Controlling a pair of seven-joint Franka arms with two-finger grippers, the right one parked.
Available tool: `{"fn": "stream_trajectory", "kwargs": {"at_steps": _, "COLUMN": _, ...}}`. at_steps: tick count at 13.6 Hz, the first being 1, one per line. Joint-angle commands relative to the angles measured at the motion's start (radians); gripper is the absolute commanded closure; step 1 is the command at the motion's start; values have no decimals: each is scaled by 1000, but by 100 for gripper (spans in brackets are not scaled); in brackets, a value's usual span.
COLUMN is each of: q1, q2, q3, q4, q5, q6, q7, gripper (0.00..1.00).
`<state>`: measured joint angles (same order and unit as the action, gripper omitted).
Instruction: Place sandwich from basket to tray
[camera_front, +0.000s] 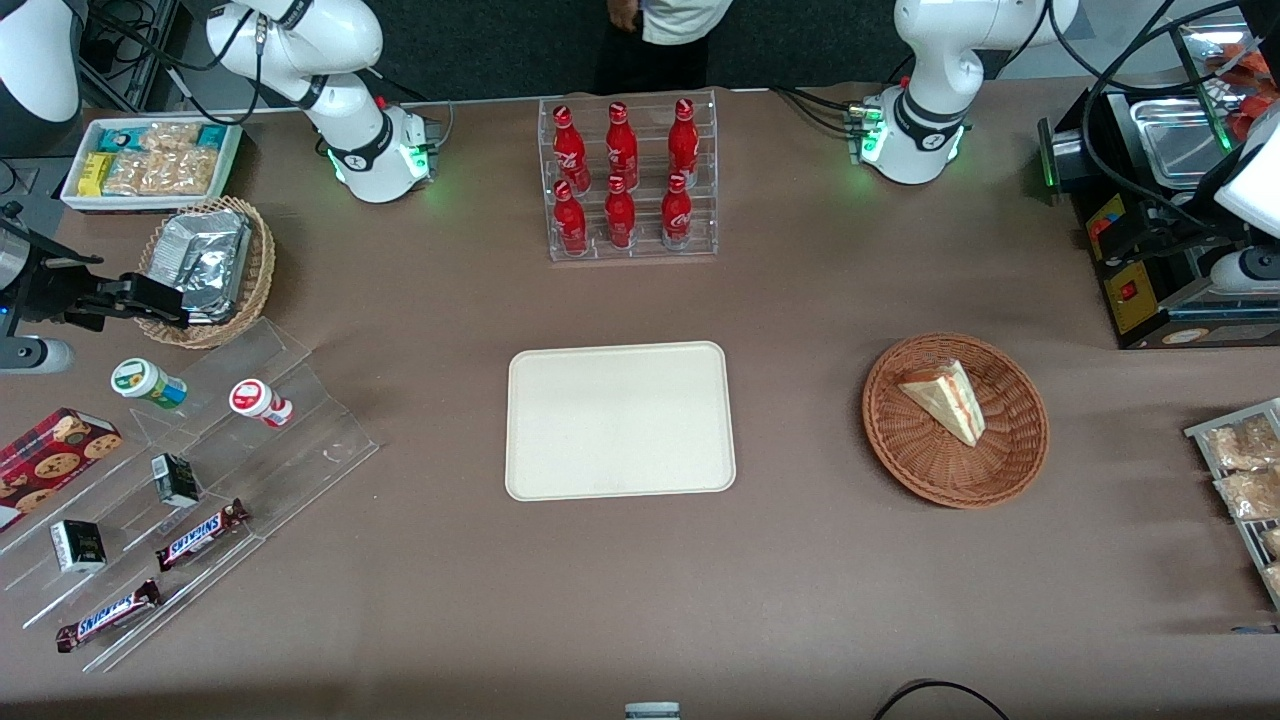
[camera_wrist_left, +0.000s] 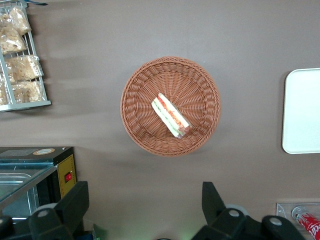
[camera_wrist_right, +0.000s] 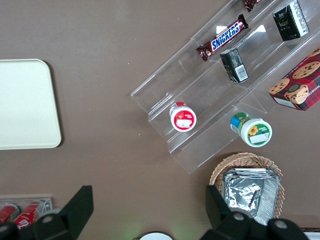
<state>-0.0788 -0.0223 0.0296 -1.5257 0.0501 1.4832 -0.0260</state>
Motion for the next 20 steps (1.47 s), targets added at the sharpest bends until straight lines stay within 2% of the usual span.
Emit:
{"fn": "stream_trajectory", "kwargs": {"at_steps": 1, "q1": -12, "q2": 2, "q3": 6, "q4": 10, "q5": -6, "q6": -12, "q7": -2, "gripper": 0}}
{"fn": "stream_trajectory", "kwargs": {"at_steps": 5, "q1": -10, "q2": 13, "q3": 7, "q4": 4, "q5": -1, "q6": -12, "q7": -44, "gripper": 0}}
{"fn": "stream_trajectory", "kwargs": {"at_steps": 11, "q1": -9, "q2": 126, "q3": 7, "q4": -20, "q5": -12, "q6": 29, "q7": -335, "gripper": 0}}
{"fn": "stream_trajectory", "kwargs": {"at_steps": 17, "q1": -42, "q2": 195, "q3": 1, "q4": -258, "q5": -29, "q6": 320, "q7": -697, "gripper": 0}}
{"fn": "stream_trajectory", "kwargs": {"at_steps": 20, "q1": -44, "q2": 229, "q3": 1, "q4": -349, "q5": -67, "q6": 460, "q7": -827, "gripper": 0}}
